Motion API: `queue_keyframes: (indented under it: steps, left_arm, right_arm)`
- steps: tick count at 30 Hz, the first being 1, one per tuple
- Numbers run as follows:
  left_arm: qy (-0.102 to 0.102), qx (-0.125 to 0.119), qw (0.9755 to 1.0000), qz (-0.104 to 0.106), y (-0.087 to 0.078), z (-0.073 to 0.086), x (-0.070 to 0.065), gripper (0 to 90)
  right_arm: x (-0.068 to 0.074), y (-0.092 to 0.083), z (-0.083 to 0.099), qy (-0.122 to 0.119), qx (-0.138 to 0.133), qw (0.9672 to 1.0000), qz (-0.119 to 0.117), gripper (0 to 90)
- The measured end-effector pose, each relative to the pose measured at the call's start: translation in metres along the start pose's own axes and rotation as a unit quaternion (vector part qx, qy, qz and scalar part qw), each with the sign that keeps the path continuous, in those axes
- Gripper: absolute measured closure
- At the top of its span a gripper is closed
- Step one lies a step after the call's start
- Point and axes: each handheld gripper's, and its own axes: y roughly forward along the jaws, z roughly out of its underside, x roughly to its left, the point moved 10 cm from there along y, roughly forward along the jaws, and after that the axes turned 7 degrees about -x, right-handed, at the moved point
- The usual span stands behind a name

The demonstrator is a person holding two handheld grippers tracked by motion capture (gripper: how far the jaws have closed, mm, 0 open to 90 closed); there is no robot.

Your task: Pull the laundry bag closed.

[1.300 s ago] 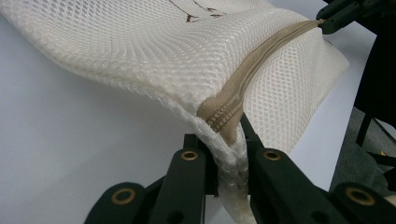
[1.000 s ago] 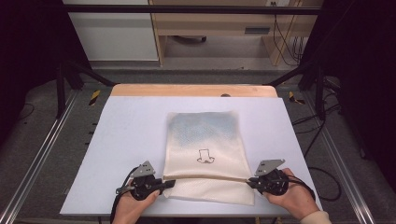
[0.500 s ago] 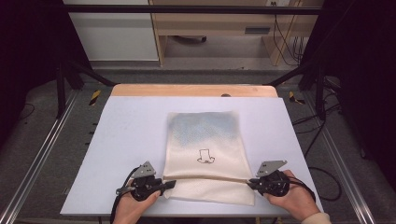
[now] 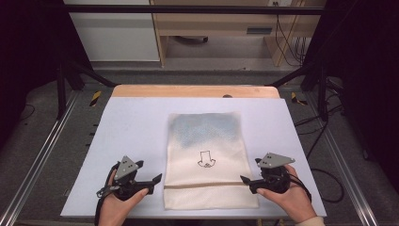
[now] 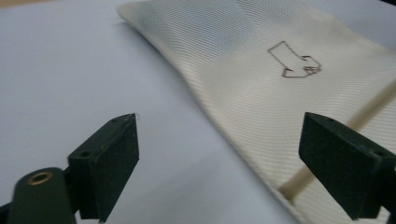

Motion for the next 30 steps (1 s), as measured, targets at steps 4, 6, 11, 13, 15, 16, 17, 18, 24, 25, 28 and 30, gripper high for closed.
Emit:
queue_keyframes:
  steps: [4, 6, 11, 13, 15, 16, 17, 18, 24, 25, 28, 30]
  left_arm:
    - [-0.003, -0.012, 0.9997, -0.021, -0.005, -0.003, 0.020, 7.9]
    - [0.000, -0.014, 0.9995, -0.029, -0.008, -0.003, 0.029, 6.6]
    - [-0.009, -0.017, 0.9985, -0.051, -0.013, -0.002, 0.053, 5.7]
    - [-0.007, -0.015, 0.9980, -0.060, -0.015, 0.000, 0.061, 5.6]
    - [-0.001, -0.013, 0.9975, -0.069, -0.017, 0.001, 0.070, 5.6]
    - [-0.002, -0.014, 0.9972, -0.074, -0.018, 0.001, 0.074, 5.5]
    - [-0.004, -0.016, 0.9968, -0.078, -0.020, 0.001, 0.078, 5.3]
    - [-0.006, -0.017, 0.9966, -0.081, -0.021, 0.002, 0.082, 5.3]
    - [-0.011, -0.023, 0.9949, -0.097, -0.027, 0.006, 0.106, 5.2]
    - [-0.011, -0.024, 0.9944, -0.103, -0.029, 0.007, 0.110, 5.2]
    - [-0.007, -0.025, 0.9937, -0.109, -0.031, 0.010, 0.119, 5.2]
    - [-0.005, -0.022, 0.9935, -0.112, -0.032, 0.013, 0.124, 5.2]
  right_arm:
    - [-0.018, 0.003, -0.013, 0.034, -0.030, 0.9983, 0.037, 10.7]
    - [-0.026, 0.003, -0.017, 0.045, -0.043, 0.9966, 0.054, 8.4]
    - [-0.046, -0.001, -0.016, 0.052, -0.055, 0.9933, 0.087, 7.0]
    - [-0.056, -0.005, -0.011, 0.058, -0.056, 0.9915, 0.102, 6.9]
    - [-0.059, -0.007, -0.009, 0.060, -0.055, 0.9908, 0.108, 6.9]
    - [-0.062, -0.008, -0.006, 0.061, -0.053, 0.9903, 0.112, 6.9]
    - [-0.064, -0.010, -0.003, 0.065, -0.051, 0.9898, 0.116, 6.8]
    - [-0.067, -0.012, -0.001, 0.066, -0.051, 0.9893, 0.120, 6.7]
    - [-0.081, -0.022, 0.014, 0.085, -0.051, 0.9851, 0.141, 6.9]
    - [-0.083, -0.023, 0.015, 0.088, -0.052, 0.9843, 0.144, 6.9]
    - [-0.088, -0.026, 0.021, 0.091, -0.055, 0.9827, 0.152, 7.1]
    - [-0.091, -0.028, 0.025, 0.094, -0.053, 0.9819, 0.156, 7.2]
